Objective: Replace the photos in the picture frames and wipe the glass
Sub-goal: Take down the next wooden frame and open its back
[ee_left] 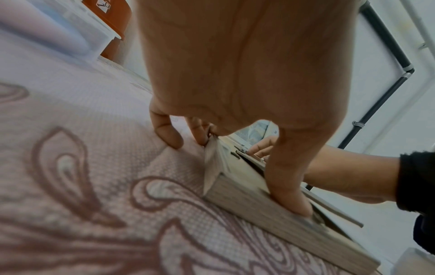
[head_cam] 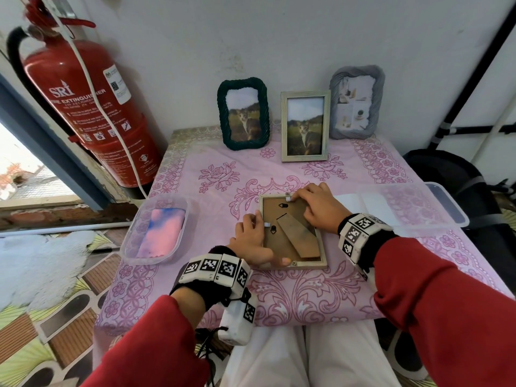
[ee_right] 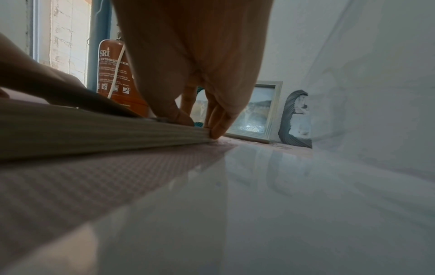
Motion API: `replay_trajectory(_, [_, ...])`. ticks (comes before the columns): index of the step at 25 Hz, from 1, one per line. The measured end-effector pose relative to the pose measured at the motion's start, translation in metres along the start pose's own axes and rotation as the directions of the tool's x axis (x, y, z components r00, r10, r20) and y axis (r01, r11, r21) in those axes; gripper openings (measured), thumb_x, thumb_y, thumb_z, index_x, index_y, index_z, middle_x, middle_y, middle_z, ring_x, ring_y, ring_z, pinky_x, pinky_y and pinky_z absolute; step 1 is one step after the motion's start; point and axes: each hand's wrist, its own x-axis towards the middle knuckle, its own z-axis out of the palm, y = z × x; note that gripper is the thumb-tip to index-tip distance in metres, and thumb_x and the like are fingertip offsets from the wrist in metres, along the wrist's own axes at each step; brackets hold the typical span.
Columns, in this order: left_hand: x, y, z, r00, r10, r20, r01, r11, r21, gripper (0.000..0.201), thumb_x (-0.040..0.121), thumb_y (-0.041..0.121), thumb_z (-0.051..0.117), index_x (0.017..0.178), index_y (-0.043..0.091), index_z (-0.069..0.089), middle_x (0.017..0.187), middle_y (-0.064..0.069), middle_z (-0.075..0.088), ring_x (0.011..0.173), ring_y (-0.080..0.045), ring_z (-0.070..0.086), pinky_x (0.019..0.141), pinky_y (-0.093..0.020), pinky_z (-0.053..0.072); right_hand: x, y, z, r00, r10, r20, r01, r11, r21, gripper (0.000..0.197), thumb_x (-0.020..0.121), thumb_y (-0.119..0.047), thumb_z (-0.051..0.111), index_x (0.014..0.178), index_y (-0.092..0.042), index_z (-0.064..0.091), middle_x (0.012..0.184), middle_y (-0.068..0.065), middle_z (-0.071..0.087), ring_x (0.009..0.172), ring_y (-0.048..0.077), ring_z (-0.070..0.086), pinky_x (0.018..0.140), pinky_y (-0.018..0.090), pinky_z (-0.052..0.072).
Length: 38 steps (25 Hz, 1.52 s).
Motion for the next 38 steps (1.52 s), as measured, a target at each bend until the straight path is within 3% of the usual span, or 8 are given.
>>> replay_trajectory(7, [0.000, -0.007, -0.002, 0.998, 0.025, 0.053, -0.024, 1.000, -0.007, 0.138, 0.060, 0.055, 0.079, 0.145, 0.011, -0.021, 0.147, -0.004, -0.002, 0.139, -0.028, 0.002, 0.117, -0.041, 0.018, -0.002, 0.002, 0.000, 1.000, -0.023, 0.004, 0.023, 1.000, 0.021, 0.047, 0.084, 0.000, 0.041, 0.125, -0.019, 0.052, 0.123, 0.010, 0.048, 0.108, 0.026, 0.034, 0.089, 0.028, 0.029])
replay_trajectory(10, [-0.002, 0.000, 0.000, 1.000, -0.018, -0.003, 0.018, 1.000, -0.015, 0.131, 0.064, 0.048, 0.079, 0.146, 0.011, -0.017, 0.145, -0.005, 0.003, 0.137, -0.026, 0.007, 0.115, -0.043, 0.022, -0.001, 0.003, 0.000, 1.000, -0.018, 0.003, 0.018, 1.000, 0.017, 0.046, 0.083, -0.001, 0.042, 0.125, -0.019, 0.052, 0.122, 0.010, 0.048, 0.107, 0.026, 0.034, 0.088, 0.029, 0.030])
replay_trajectory(15, [-0.002, 0.007, -0.002, 0.999, -0.045, 0.008, 0.045, 0.997, -0.062, 0.123, 0.070, 0.042, 0.076, 0.147, 0.009, -0.015, 0.144, -0.008, 0.005, 0.138, -0.029, 0.005, 0.116, -0.044, 0.018, 0.001, 0.003, 0.001, 1.000, -0.019, -0.009, 0.019, 1.000, 0.023, 0.045, 0.083, -0.001, 0.043, 0.123, -0.018, 0.054, 0.120, 0.010, 0.049, 0.107, 0.026, 0.034, 0.087, 0.028, 0.030])
replay_trajectory(22, [-0.002, 0.007, 0.006, 0.998, -0.047, -0.051, 0.046, 0.999, -0.022, 0.123, 0.070, 0.059, 0.069, 0.147, 0.012, -0.013, 0.148, -0.004, 0.005, 0.140, -0.027, 0.006, 0.113, -0.052, 0.022, -0.001, 0.003, 0.001, 1.000, -0.019, -0.008, 0.019, 1.000, 0.015, 0.042, 0.084, -0.001, 0.043, 0.121, -0.017, 0.057, 0.122, 0.009, 0.049, 0.108, 0.027, 0.034, 0.091, 0.029, 0.030])
replay_trajectory(29, [-0.001, 0.001, 0.003, 1.000, -0.020, -0.015, 0.020, 0.998, -0.057, 0.114, 0.076, 0.054, 0.065, 0.147, 0.015, -0.015, 0.148, -0.006, 0.003, 0.139, -0.028, 0.006, 0.115, -0.047, 0.020, -0.003, 0.000, 0.000, 1.000, -0.011, 0.003, 0.011, 1.000, 0.023, 0.044, 0.085, 0.002, 0.040, 0.124, -0.015, 0.054, 0.125, 0.009, 0.048, 0.111, 0.028, 0.034, 0.095, 0.032, 0.033])
replay_trajectory(38, [-0.001, 0.002, 0.006, 0.998, -0.031, -0.046, 0.029, 0.999, -0.036, 0.116, 0.074, 0.058, 0.066, 0.147, 0.016, -0.014, 0.149, -0.004, 0.003, 0.140, -0.026, 0.007, 0.112, -0.050, 0.023, -0.001, 0.001, 0.001, 1.000, -0.015, 0.006, 0.015, 1.000, 0.010, 0.043, 0.086, 0.001, 0.041, 0.123, -0.017, 0.055, 0.125, 0.008, 0.049, 0.109, 0.027, 0.034, 0.093, 0.030, 0.031])
